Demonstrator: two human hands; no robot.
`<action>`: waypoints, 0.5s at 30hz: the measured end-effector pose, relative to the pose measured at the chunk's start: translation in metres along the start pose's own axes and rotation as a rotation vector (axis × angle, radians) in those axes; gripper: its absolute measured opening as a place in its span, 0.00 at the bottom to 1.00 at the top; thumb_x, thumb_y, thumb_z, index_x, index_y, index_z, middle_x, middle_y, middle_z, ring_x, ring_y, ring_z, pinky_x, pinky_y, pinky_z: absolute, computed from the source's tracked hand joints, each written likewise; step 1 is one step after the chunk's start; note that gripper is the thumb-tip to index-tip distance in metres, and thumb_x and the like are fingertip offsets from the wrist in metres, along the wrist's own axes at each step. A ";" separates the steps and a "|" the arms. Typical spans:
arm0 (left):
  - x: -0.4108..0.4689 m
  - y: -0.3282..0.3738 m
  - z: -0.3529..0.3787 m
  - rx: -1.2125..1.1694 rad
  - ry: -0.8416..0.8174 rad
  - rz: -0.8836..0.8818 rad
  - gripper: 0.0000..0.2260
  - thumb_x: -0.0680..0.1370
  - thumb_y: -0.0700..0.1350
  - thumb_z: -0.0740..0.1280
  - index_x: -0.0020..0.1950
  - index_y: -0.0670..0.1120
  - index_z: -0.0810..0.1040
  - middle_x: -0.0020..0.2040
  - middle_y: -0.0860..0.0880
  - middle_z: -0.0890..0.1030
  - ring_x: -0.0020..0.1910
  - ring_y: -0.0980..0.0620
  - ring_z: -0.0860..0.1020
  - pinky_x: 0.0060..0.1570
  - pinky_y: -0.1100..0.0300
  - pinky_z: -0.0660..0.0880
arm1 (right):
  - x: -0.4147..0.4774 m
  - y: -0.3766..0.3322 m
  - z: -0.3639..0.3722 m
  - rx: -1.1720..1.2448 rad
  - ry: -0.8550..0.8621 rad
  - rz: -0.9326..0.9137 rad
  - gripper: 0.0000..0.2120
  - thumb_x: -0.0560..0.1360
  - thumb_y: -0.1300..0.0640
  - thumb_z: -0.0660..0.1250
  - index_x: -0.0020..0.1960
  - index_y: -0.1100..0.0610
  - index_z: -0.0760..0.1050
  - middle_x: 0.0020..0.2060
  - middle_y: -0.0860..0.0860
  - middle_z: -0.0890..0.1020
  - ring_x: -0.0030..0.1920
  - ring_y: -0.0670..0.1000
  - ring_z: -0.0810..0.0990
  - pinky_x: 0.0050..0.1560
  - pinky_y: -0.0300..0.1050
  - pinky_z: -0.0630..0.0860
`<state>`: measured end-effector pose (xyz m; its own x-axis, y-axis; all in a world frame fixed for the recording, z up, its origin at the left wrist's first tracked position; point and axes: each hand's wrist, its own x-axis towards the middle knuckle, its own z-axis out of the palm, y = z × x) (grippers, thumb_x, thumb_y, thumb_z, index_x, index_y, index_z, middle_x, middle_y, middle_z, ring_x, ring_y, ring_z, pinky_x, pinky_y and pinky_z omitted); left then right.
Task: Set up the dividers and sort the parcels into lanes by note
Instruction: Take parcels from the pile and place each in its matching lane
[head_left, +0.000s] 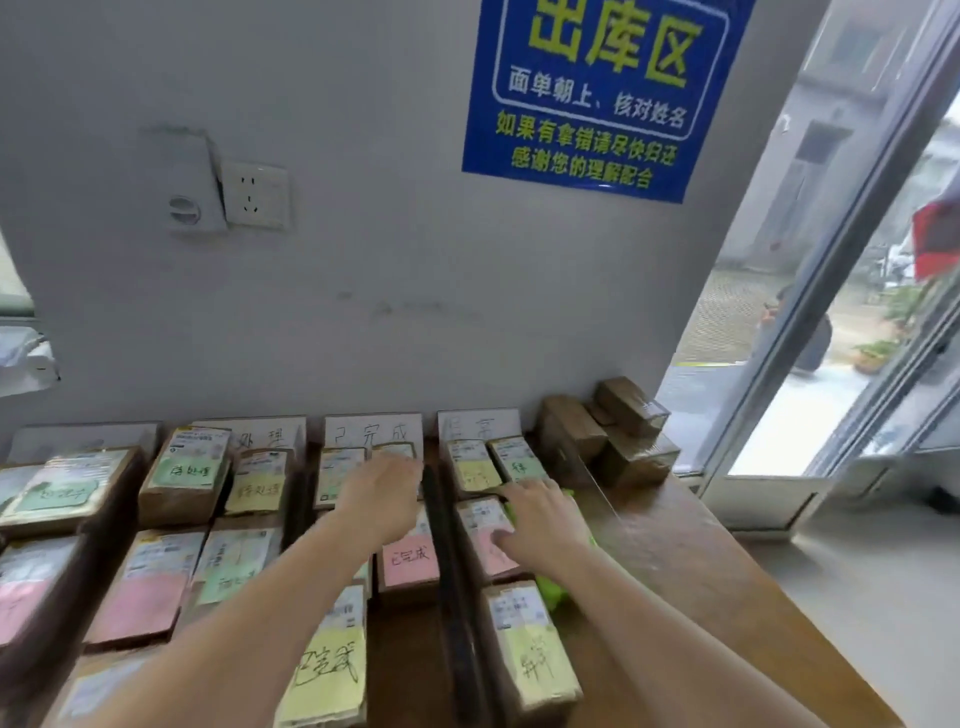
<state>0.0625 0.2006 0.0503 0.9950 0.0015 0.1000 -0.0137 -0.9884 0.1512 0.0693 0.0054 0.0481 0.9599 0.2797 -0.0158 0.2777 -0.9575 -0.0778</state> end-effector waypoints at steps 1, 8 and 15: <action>-0.001 0.016 0.004 -0.003 0.002 0.024 0.11 0.77 0.41 0.64 0.59 0.47 0.75 0.55 0.48 0.79 0.54 0.48 0.78 0.51 0.54 0.77 | -0.008 0.016 -0.002 0.000 0.003 0.013 0.27 0.75 0.45 0.67 0.70 0.53 0.68 0.68 0.54 0.72 0.70 0.57 0.67 0.67 0.52 0.67; 0.009 0.114 0.021 -0.021 -0.031 0.146 0.06 0.75 0.42 0.64 0.52 0.47 0.75 0.50 0.49 0.78 0.49 0.48 0.78 0.47 0.52 0.79 | -0.044 0.110 -0.010 0.029 0.017 0.122 0.23 0.74 0.45 0.67 0.66 0.52 0.71 0.63 0.53 0.74 0.67 0.56 0.69 0.64 0.51 0.68; 0.047 0.188 0.045 -0.025 -0.047 0.243 0.07 0.78 0.45 0.63 0.54 0.45 0.74 0.51 0.48 0.77 0.53 0.47 0.77 0.49 0.52 0.77 | -0.039 0.188 -0.006 0.076 0.016 0.210 0.24 0.75 0.45 0.67 0.68 0.51 0.70 0.63 0.52 0.73 0.68 0.54 0.69 0.64 0.48 0.68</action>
<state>0.1115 0.0084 0.0391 0.9658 -0.2432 0.0902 -0.2548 -0.9548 0.1530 0.0847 -0.1857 0.0399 0.9970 0.0734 -0.0237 0.0691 -0.9863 -0.1495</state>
